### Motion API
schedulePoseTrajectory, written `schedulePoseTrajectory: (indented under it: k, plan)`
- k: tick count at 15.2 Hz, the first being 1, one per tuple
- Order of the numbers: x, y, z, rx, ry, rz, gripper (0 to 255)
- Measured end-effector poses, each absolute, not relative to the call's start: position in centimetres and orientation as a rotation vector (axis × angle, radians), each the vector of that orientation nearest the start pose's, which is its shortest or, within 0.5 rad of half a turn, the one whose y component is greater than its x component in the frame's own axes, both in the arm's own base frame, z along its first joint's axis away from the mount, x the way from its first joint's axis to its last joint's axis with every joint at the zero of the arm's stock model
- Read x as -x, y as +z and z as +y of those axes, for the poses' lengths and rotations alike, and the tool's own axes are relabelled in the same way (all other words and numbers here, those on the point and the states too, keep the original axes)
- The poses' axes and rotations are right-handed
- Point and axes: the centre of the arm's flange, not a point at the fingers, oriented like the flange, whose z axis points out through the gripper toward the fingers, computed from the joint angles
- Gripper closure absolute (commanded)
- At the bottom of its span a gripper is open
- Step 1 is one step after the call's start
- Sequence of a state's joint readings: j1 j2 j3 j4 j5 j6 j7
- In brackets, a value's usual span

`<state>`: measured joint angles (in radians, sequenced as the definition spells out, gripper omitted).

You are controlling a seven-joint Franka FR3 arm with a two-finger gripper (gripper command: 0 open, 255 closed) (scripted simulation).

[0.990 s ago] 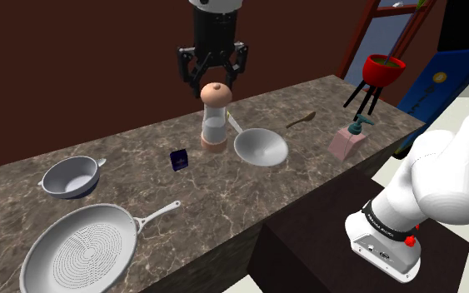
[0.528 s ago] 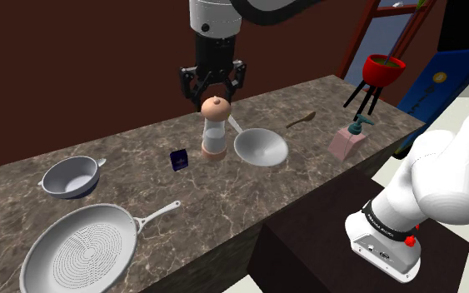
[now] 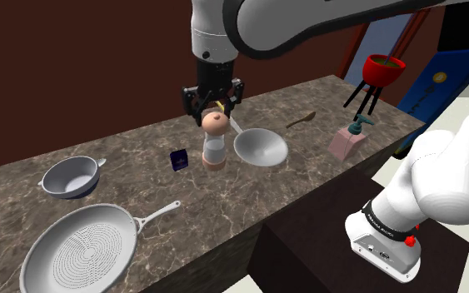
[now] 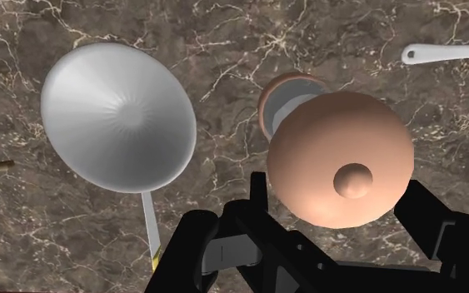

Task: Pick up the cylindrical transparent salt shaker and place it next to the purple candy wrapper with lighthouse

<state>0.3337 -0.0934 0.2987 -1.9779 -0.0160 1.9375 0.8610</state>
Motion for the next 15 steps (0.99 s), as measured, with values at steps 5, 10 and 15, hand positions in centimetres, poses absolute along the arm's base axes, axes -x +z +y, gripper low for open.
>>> schedulePoseTrajectory:
  k: [5, 10, 15]
  plan:
    - [-43.2, 48.5, 32.0, 3.118, -0.102, 0.35, 255]
    - [-43.3, 46.0, 32.1, 3.118, -0.102, 0.35, 255]
    - [-43.1, 43.1, 32.0, 3.119, -0.102, 0.35, 255]
